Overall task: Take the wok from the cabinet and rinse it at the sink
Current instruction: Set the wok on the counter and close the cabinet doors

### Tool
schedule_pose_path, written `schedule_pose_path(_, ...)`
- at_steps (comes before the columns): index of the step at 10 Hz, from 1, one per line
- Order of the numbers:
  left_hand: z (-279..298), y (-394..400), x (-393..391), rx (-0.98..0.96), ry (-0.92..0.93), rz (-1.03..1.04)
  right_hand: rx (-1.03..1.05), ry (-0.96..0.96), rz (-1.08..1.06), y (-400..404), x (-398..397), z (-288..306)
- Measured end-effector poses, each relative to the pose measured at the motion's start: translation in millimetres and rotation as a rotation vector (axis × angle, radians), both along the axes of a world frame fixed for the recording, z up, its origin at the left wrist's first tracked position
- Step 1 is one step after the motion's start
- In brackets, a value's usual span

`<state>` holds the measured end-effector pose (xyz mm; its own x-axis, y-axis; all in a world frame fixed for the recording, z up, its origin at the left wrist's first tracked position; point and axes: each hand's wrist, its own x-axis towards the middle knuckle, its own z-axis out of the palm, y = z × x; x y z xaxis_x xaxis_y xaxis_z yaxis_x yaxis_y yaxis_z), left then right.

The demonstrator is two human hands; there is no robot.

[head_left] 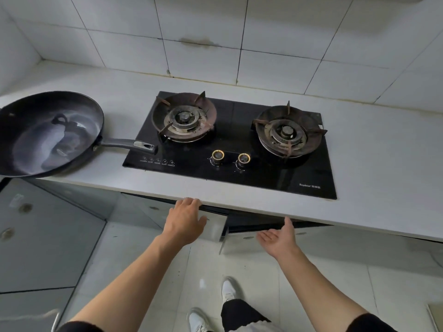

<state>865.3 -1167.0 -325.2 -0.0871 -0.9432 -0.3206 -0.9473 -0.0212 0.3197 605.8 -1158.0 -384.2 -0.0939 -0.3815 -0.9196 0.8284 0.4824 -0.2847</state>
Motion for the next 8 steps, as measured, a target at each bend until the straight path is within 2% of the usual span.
schedule_pose_path(3, 0, -16, -7, -0.015, -0.020, -0.016, -0.037, -0.042, -0.147, -21, 9, 0)
schedule_pose_path(8, 0, -12, -5, -0.032, -0.016, 0.027, -0.062, -0.087, -0.202, -36, 11, 8)
